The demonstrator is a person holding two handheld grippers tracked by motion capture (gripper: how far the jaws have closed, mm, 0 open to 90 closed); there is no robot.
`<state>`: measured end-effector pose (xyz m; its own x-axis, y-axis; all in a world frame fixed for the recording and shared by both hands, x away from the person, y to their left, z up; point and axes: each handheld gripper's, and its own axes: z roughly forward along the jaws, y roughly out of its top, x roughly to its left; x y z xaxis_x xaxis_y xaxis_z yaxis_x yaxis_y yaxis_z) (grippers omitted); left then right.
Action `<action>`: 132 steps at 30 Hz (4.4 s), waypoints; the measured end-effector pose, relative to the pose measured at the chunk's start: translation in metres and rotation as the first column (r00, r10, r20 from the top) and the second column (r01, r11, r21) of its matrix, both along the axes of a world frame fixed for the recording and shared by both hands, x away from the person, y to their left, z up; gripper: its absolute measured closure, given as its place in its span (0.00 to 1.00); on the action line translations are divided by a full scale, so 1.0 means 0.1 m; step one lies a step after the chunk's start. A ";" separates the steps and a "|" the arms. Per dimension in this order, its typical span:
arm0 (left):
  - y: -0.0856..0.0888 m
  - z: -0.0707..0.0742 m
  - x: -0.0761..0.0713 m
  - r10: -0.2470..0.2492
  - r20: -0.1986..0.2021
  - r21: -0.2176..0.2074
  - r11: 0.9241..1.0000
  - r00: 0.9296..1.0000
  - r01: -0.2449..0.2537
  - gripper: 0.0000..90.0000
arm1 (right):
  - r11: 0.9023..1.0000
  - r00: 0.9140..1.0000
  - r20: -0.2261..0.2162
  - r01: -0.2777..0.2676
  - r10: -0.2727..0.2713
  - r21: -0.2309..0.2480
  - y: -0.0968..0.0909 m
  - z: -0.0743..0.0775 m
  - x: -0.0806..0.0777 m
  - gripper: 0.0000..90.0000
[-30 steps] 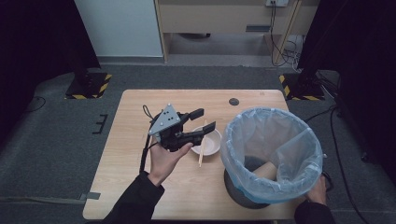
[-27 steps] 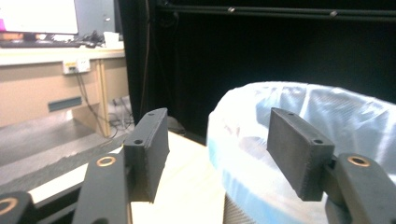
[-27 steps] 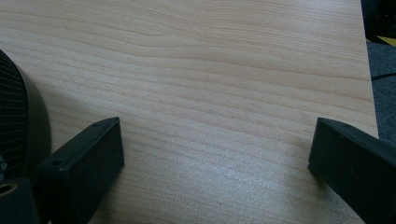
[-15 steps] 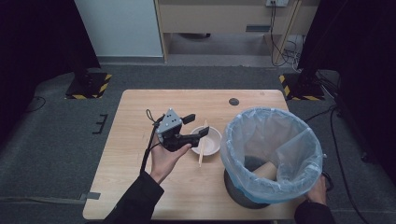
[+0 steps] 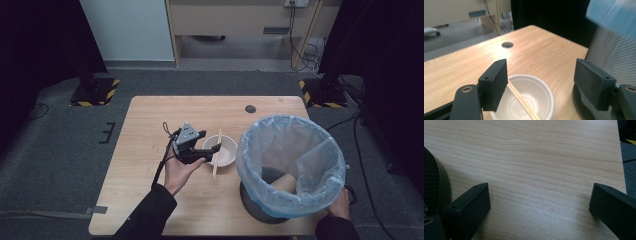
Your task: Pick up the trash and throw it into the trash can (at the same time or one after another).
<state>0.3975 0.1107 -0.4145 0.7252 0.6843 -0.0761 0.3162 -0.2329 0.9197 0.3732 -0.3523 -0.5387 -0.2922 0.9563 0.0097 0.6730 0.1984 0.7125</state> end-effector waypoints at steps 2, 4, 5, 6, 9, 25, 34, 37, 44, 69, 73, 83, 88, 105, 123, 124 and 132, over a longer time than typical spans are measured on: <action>-0.01 -0.05 0.02 0.000 -0.013 0.013 1.000 1.000 0.000 0.29 | 1.000 1.000 0.000 0.000 0.000 0.001 0.00 0.00 0.00 0.04; -0.02 -0.11 0.04 0.001 -0.025 0.030 1.000 1.000 0.000 0.29 | 1.000 1.000 0.000 0.001 -0.001 0.001 0.00 0.00 0.00 0.04; -0.02 -0.13 0.05 0.002 -0.030 0.035 0.999 1.000 -0.001 0.30 | 1.000 1.000 0.000 0.000 0.000 0.000 0.00 0.00 0.00 0.04; -0.02 -0.15 0.06 0.004 -0.034 0.039 0.999 0.999 -0.003 0.30 | 1.000 1.000 0.000 0.001 -0.001 0.001 0.00 0.00 0.00 0.04; -0.02 -0.20 0.08 0.007 -0.047 0.050 0.999 0.999 -0.004 0.30 | 1.000 1.000 0.000 0.000 0.000 0.001 0.00 0.00 0.00 0.04; -0.12 -0.46 0.24 0.036 -0.108 0.103 0.994 0.993 -0.025 0.37 | 1.000 1.000 0.000 0.000 0.000 0.001 0.00 0.00 0.00 0.04; -0.22 -0.55 0.33 0.076 -0.144 0.073 0.995 0.987 -0.066 0.46 | 1.000 1.000 0.000 0.000 0.000 0.000 0.00 0.00 0.00 0.04; -0.27 -0.60 0.36 0.080 -0.153 0.086 0.994 0.985 -0.068 0.49 | 1.000 1.000 0.000 0.000 0.000 0.000 0.00 0.00 0.00 0.04; -0.33 -0.71 0.42 0.127 -0.180 0.128 0.986 0.975 -0.105 0.54 | 1.000 1.000 0.000 -0.001 0.001 0.000 0.00 0.00 0.00 0.04; -0.38 -0.86 0.47 0.114 -0.242 0.171 0.983 0.964 -0.073 0.79 | 1.000 1.000 0.000 -0.003 0.003 -0.002 0.00 0.00 0.00 0.04; -0.37 -0.86 0.48 0.104 -0.250 0.168 0.984 0.962 -0.063 0.84 | 1.000 1.000 -0.001 -0.001 0.001 0.001 0.00 0.00 0.00 0.04; -0.38 -0.89 0.49 0.083 -0.270 0.175 0.984 0.959 -0.036 0.88 | 1.000 1.000 -0.002 -0.001 0.001 0.001 0.00 0.00 0.00 0.04; -0.37 -0.89 0.50 0.083 -0.271 0.184 0.982 0.959 -0.033 0.88 | 1.000 1.000 -0.001 -0.002 0.002 0.000 0.00 0.00 0.00 0.04; -0.17 -0.65 0.43 0.063 -0.234 0.149 0.988 0.970 -0.028 0.88 | 1.000 1.000 0.000 -0.002 0.002 -0.001 0.00 0.00 0.00 0.04; 0.22 -0.09 0.13 0.022 -0.122 0.028 0.999 0.992 -0.019 0.88 | 1.000 1.000 0.000 -0.002 0.002 0.000 0.00 0.00 0.00 0.04; 0.24 -0.04 0.11 0.021 -0.112 0.018 1.000 0.994 -0.019 0.88 | 1.000 1.000 0.000 -0.002 0.002 -0.001 0.00 0.00 0.00 0.04; 0.35 0.23 0.02 0.020 -0.052 -0.077 0.997 0.998 -0.024 0.88 | 1.000 1.000 0.000 -0.001 0.001 0.000 0.00 0.00 0.00 0.04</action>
<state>0.3991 0.1460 -0.3913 0.7042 0.6903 -0.1659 0.3671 -0.1540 0.9174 0.3736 -0.3524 -0.5387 -0.2933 0.9560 0.0093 0.6728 0.1995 0.7124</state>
